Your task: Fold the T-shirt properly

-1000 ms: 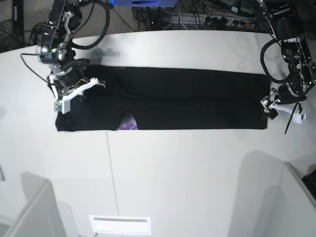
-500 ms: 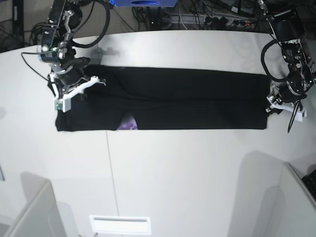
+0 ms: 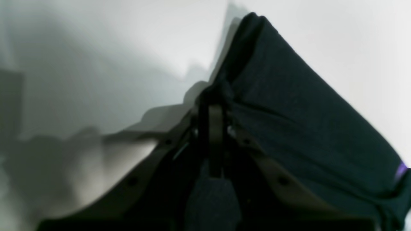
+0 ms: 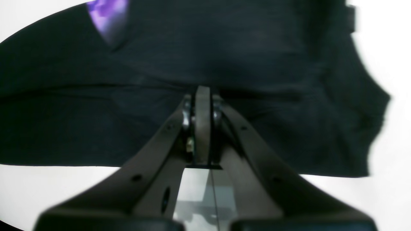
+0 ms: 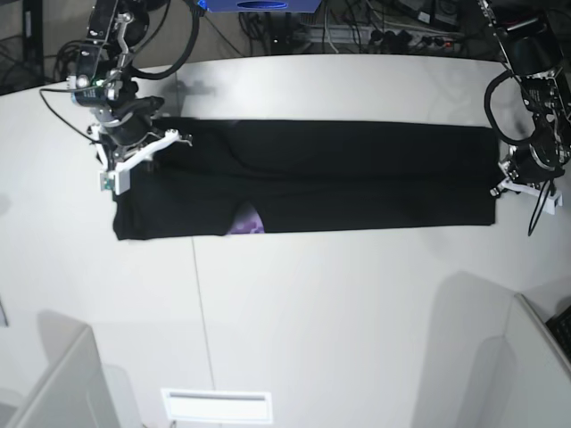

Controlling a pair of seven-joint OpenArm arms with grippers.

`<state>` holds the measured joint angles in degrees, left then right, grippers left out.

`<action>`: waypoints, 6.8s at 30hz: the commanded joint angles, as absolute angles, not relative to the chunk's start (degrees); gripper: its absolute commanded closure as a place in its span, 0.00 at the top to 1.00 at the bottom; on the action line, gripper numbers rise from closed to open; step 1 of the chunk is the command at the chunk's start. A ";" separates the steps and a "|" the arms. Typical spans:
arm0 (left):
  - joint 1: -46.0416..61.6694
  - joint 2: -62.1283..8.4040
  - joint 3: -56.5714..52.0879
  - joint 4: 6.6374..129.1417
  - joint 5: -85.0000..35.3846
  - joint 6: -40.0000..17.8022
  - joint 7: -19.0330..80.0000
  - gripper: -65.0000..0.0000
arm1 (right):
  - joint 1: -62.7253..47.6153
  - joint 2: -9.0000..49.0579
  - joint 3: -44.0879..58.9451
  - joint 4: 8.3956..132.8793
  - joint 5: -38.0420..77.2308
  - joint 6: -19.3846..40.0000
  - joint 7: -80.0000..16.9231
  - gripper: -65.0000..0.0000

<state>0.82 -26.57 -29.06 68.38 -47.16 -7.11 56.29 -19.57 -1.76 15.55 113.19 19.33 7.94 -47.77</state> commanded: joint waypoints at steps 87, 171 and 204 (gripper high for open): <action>-1.19 -1.80 0.13 93.67 -47.16 0.66 61.67 0.39 | -18.68 -0.84 24.75 113.45 30.20 8.13 -49.01 0.00; 0.75 -11.47 3.56 80.57 -26.24 0.22 49.89 0.00 | 2.51 9.80 20.79 84.70 34.68 24.31 -60.26 0.00; 10.68 -19.91 -6.37 94.64 -26.24 0.31 55.25 0.00 | -4.00 8.22 -2.95 114.07 35.03 2.77 -59.74 0.00</action>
